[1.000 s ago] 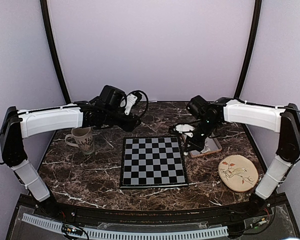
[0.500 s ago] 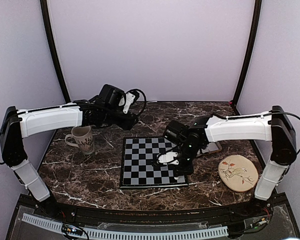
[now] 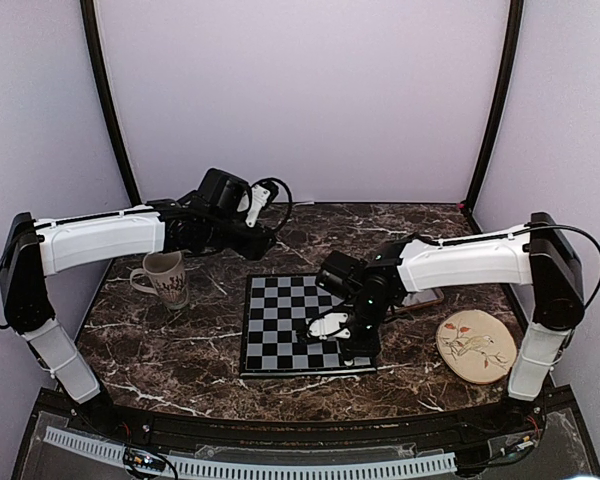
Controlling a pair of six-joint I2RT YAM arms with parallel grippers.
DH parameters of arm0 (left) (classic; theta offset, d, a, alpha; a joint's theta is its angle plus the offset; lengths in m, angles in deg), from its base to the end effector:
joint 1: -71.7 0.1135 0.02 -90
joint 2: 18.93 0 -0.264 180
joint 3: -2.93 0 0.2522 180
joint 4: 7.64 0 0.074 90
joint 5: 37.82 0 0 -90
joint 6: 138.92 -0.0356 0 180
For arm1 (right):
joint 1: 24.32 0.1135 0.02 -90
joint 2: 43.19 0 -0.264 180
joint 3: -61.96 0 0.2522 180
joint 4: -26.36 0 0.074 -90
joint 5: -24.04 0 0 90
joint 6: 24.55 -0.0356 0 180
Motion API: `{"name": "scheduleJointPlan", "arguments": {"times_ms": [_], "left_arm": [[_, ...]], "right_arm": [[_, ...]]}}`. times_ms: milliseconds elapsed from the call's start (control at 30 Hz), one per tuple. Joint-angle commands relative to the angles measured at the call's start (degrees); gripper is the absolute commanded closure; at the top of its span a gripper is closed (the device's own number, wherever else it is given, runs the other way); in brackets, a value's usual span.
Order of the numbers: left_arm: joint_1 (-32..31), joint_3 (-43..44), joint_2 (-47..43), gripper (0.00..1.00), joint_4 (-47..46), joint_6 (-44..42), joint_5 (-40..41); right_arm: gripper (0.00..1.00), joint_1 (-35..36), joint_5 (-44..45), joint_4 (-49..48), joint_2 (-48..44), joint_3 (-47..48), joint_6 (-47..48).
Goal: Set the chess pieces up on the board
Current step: Place the knight at g1.
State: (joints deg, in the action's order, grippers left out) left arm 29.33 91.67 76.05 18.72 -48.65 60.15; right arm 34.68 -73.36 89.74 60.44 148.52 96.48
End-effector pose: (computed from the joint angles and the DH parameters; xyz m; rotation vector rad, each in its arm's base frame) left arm 0.2883 -0.2563 0.2902 0.6943 2.0320 -0.2879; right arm 0.1719 0.2950 0.1882 -2.1341 2.1100 0.2489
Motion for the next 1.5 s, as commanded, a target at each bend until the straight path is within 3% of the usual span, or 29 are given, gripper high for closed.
{"name": "scheduleJointPlan", "arguments": {"times_ms": [0, 233, 833, 1100, 1267, 1467], "left_arm": [[0.2, 1.7, -1.2, 0.48, 1.1, 0.1, 0.0], [0.1, 1.8, -1.1, 0.48, 1.2, 0.2, -0.4], [0.2, 2.1, -0.7, 0.48, 1.6, 0.1, -1.0], [0.1, 2.0, 0.1, 0.48, 1.7, 0.4, 0.7], [0.2, 2.5, 1.2, 0.49, 3.1, 2.9, 3.0], [0.2, 1.9, 0.3, 0.51, 6.4, 5.6, 2.2]], "right_arm": [[1.0, 1.0, 1.1, -0.9, 1.4, 1.6, -0.5], [1.0, 1.1, 3.1, -1.8, 1.8, 1.5, -1.2], [0.81, 1.1, 1.9, -1.6, 1.4, 1.7, -2.1], [0.72, 0.3, 0.9, 1.0, -3.1, 2.7, -1.7], [0.7, -4.4, -3.2, 1.5, -8.8, 1.6, -1.5], [0.69, -16.1, -9.4, -3.3, -17.8, -5.0, -1.9]]}}
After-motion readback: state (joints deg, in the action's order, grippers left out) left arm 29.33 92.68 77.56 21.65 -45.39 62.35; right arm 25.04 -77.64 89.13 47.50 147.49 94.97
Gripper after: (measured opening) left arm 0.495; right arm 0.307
